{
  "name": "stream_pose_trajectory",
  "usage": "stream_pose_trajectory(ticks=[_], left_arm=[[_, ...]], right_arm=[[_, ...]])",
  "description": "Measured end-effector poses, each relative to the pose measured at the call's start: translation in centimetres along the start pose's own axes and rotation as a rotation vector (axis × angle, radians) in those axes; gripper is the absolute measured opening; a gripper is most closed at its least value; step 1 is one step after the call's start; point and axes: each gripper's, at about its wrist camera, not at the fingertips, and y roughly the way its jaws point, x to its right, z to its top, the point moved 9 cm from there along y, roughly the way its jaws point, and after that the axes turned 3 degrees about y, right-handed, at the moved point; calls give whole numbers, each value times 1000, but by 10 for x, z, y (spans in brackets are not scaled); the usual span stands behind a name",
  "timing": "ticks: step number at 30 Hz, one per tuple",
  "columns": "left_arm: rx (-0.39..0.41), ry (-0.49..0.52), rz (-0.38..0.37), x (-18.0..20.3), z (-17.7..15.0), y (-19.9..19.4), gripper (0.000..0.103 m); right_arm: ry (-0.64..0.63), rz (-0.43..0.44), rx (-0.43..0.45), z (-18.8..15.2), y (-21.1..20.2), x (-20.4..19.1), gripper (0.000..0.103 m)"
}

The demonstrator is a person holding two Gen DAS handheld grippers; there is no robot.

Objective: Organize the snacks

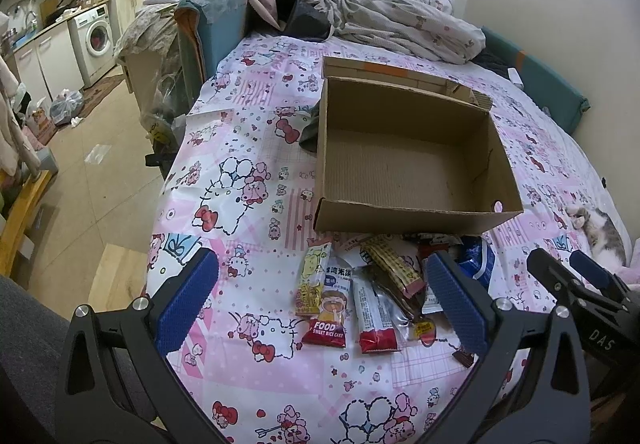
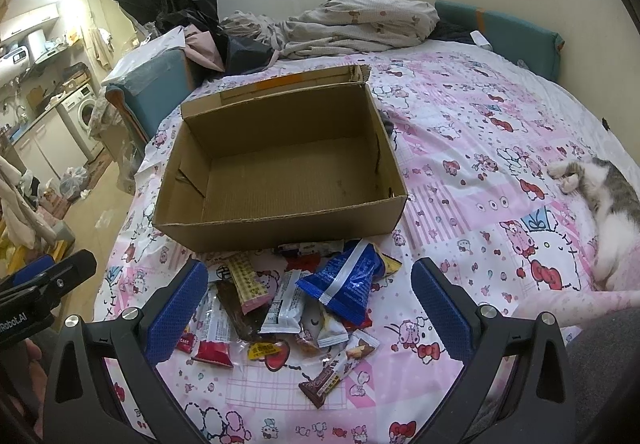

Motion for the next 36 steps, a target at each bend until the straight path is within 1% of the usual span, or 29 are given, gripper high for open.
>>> stream_pose_trajectory(ticks=[13,16,28,31,33,34,36], left_arm=[[1,-2,0,-1,-2,1,102],[-2,0,9,-2,-3,2,102],[-14,-3,10,-4,-5,4,102],[-31,0,4,-3,-3,7,102],[-67,-11,-13,-3,-2,12,102],[-97,-16,-24,-3,-2,16,102],[-146,-19,-16,-7,-2,25,102]], right_arm=[[-1,-2,-3,-1,1,0,103],[-1,-3,-4,-1,1,0,103],[19,4,-26,-5,6,2,103],[33,14,-48,-7,7,2,103],[58,34,-74,-4,9,4,103],[73,40,-90,-3,11,5,103],[103,52,-122,2,15,10,103]])
